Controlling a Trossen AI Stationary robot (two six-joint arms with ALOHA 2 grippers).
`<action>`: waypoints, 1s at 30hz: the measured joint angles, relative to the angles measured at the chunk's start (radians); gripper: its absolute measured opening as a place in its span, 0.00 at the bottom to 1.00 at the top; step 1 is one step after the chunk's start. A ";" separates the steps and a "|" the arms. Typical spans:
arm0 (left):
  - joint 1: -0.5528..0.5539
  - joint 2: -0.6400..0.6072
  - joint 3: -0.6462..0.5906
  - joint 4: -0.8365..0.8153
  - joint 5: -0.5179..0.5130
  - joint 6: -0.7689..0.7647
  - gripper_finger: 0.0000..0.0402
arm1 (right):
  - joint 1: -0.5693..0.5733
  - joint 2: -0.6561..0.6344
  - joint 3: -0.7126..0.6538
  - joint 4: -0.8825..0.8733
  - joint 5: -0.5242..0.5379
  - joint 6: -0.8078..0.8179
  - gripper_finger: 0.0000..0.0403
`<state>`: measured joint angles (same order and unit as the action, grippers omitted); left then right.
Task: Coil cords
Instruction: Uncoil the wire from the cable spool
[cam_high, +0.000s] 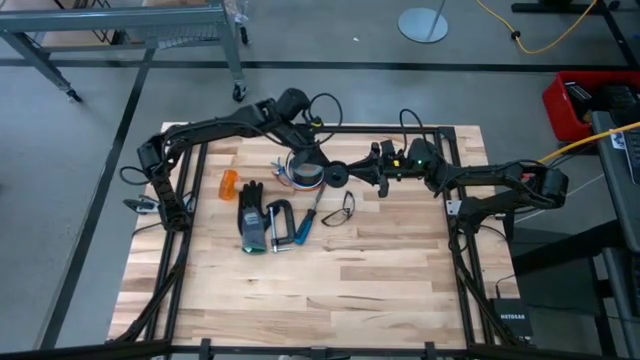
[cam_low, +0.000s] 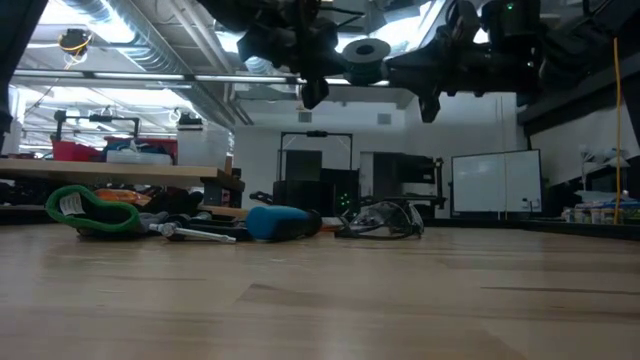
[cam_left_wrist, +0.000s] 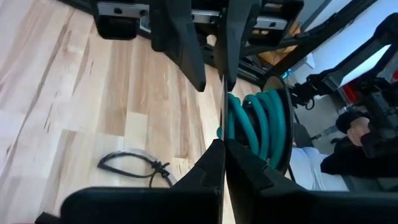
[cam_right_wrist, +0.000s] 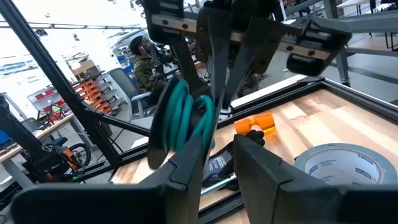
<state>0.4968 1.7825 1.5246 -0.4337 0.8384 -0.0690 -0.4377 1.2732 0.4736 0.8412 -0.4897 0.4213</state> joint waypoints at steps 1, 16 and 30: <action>-0.003 0.005 0.000 0.018 -0.002 -0.001 0.00 | 0.000 0.000 0.000 0.001 -0.001 0.000 0.24; -0.008 0.018 0.000 0.055 0.003 -0.008 0.00 | -0.001 0.000 0.000 -0.001 -0.052 0.000 0.05; -0.004 0.017 0.000 0.057 0.001 0.016 0.00 | -0.004 0.000 0.000 -0.007 -0.095 -0.006 0.01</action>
<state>0.4931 1.7997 1.5246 -0.3771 0.8391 -0.0531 -0.4414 1.2732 0.4736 0.8342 -0.5844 0.4152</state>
